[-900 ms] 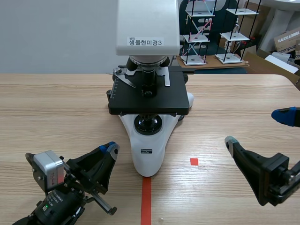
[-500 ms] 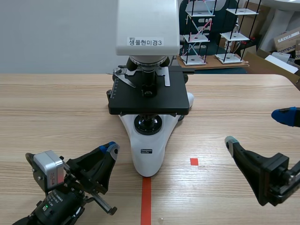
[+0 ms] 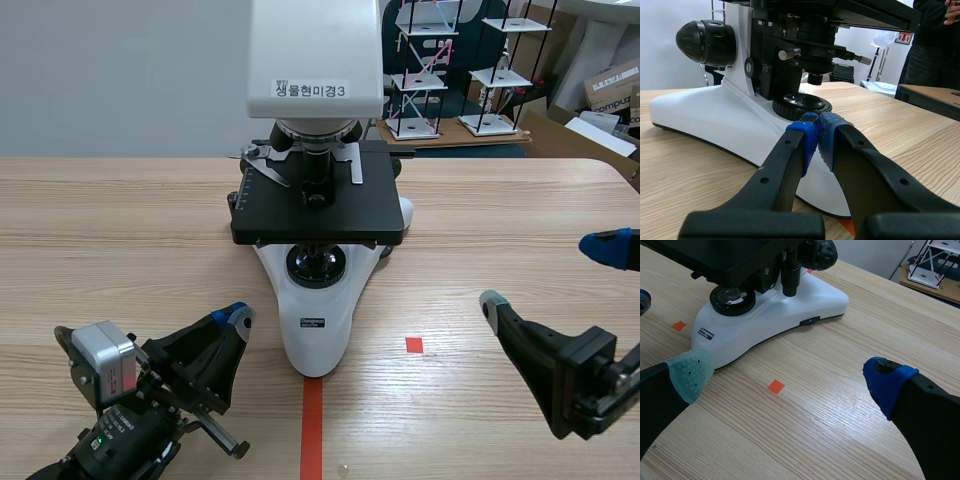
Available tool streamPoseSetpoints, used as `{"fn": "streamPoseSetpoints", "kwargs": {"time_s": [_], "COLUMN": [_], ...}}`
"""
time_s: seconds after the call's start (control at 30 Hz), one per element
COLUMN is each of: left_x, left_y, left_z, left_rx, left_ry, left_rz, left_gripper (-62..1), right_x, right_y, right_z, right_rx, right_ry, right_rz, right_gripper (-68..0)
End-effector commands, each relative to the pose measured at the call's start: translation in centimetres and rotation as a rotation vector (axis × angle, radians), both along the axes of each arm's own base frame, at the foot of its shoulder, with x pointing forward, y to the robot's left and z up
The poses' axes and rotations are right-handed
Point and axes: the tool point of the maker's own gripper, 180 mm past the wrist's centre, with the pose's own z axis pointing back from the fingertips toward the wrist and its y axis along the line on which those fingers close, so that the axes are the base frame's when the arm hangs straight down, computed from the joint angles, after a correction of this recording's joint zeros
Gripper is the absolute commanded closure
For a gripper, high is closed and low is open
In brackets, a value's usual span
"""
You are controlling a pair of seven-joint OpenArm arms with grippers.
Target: Return to the home posture
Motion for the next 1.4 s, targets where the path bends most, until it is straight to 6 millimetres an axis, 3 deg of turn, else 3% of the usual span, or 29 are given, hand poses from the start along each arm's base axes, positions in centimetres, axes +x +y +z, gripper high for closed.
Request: {"fn": "streamPoseSetpoints", "kwargs": {"time_s": [0.0,0.87,1.2,1.27,1.37], "left_x": [0.7,0.7,-0.1,-0.8,-2.3], "left_y": [0.1,0.3,3.6,4.6,6.1], "left_z": [1.1,1.0,1.8,2.7,4.5], "left_rx": [-0.017,-0.013,0.092,0.11,0.141], "left_ry": [-0.041,-0.041,-0.047,-0.068,-0.108], "left_rz": [0.008,0.008,0.024,0.035,0.044], "left_gripper": [-3.1,-3.1,-3.3,-8.8,-25.2], "right_x": [0.3,0.3,0.3,0.3,0.3], "right_y": [0.2,0.2,0.2,0.2,0.2], "right_z": [0.9,0.9,0.9,0.9,0.9], "right_rx": [0.012,0.012,0.012,0.012,0.012], "right_ry": [-0.031,-0.032,-0.032,-0.032,-0.032], "right_rz": [0.008,0.008,0.008,0.008,0.008], "right_gripper": [-67.9,-67.9,-67.9,-67.9,-67.9]}}
